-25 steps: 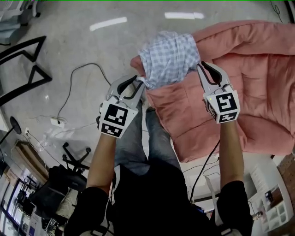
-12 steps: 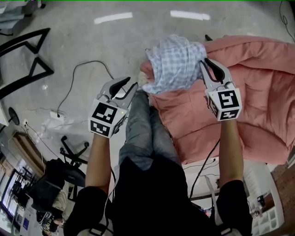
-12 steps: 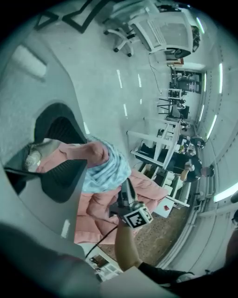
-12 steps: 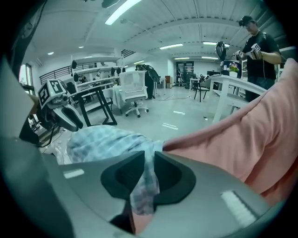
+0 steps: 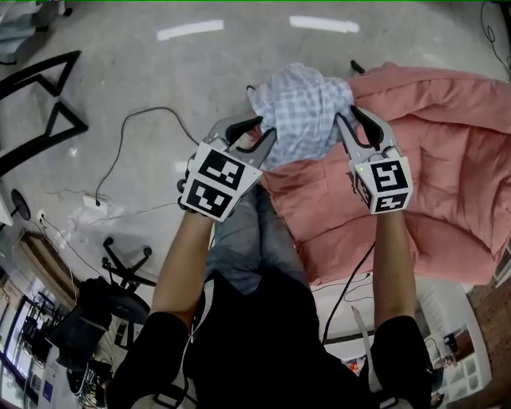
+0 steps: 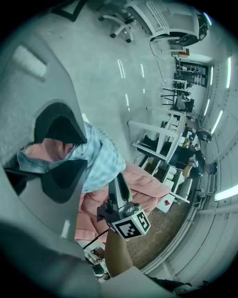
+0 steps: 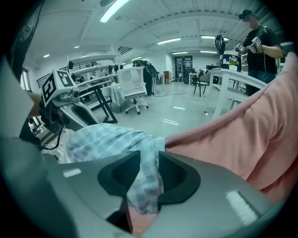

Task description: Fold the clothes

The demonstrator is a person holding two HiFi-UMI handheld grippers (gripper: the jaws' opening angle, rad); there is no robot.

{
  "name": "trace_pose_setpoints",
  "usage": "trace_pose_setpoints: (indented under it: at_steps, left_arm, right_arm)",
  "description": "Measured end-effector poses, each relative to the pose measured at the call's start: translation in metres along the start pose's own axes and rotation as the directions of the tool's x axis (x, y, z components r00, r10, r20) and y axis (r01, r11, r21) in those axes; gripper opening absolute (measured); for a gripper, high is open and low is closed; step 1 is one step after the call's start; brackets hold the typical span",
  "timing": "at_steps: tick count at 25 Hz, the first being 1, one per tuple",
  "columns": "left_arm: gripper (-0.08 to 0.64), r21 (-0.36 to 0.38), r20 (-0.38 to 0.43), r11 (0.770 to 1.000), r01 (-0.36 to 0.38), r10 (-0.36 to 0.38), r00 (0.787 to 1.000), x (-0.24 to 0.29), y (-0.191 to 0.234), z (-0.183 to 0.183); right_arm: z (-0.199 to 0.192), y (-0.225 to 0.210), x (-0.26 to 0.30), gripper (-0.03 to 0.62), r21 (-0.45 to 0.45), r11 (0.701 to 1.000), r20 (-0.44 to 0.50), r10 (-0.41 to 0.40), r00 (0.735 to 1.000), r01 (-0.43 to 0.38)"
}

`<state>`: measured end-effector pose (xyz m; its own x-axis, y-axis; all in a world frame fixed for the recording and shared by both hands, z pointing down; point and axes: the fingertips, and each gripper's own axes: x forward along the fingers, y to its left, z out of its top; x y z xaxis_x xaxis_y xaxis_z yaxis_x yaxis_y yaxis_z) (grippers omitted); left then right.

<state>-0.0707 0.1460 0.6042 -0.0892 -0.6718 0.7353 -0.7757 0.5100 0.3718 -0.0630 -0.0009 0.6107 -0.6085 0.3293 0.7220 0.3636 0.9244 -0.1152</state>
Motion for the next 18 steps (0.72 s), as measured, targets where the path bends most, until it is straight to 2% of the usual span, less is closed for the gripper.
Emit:
trace_pose_setpoints:
  at_steps: [2, 5, 9, 12, 15, 18]
  left_arm:
    - [0.106, -0.009, -0.013, 1.000, -0.013, 0.013, 1.000, 0.004, 0.002, -0.003]
    - [0.046, -0.010, 0.010, 1.000, -0.015, 0.015, 1.000, 0.002, 0.004, -0.003]
    - [0.028, -0.116, 0.075, 0.992, 0.050, -0.041, 0.996, -0.013, 0.001, 0.002]
    - [0.025, -0.079, 0.060, 0.996, 0.035, -0.031, 0.998, -0.026, 0.000, 0.003]
    - [0.014, -0.023, 0.026, 1.000, -0.003, 0.004, 1.000, -0.035, 0.005, -0.002]
    - [0.014, -0.098, 0.042, 0.995, 0.007, -0.003, 0.999, -0.040, 0.018, -0.013]
  right_arm:
    - [-0.003, -0.001, 0.002, 0.120, 0.001, 1.000, -0.006, -0.001, 1.000, 0.001]
    - [-0.007, 0.002, 0.004, 0.027, -0.011, 1.000, -0.017, 0.006, 1.000, -0.006]
    - [-0.001, -0.001, -0.008, 0.018, -0.042, 0.999, -0.008, -0.001, 1.000, 0.001]
    - [0.006, -0.004, -0.020, 0.018, -0.089, 0.996, 0.002, -0.025, 1.000, 0.025]
    - [0.007, -0.009, -0.027, 0.017, -0.089, 0.994, 0.002, -0.062, 0.998, 0.062]
    - [0.003, -0.014, -0.023, 0.015, -0.076, 0.993, -0.003, -0.096, 0.995, 0.095]
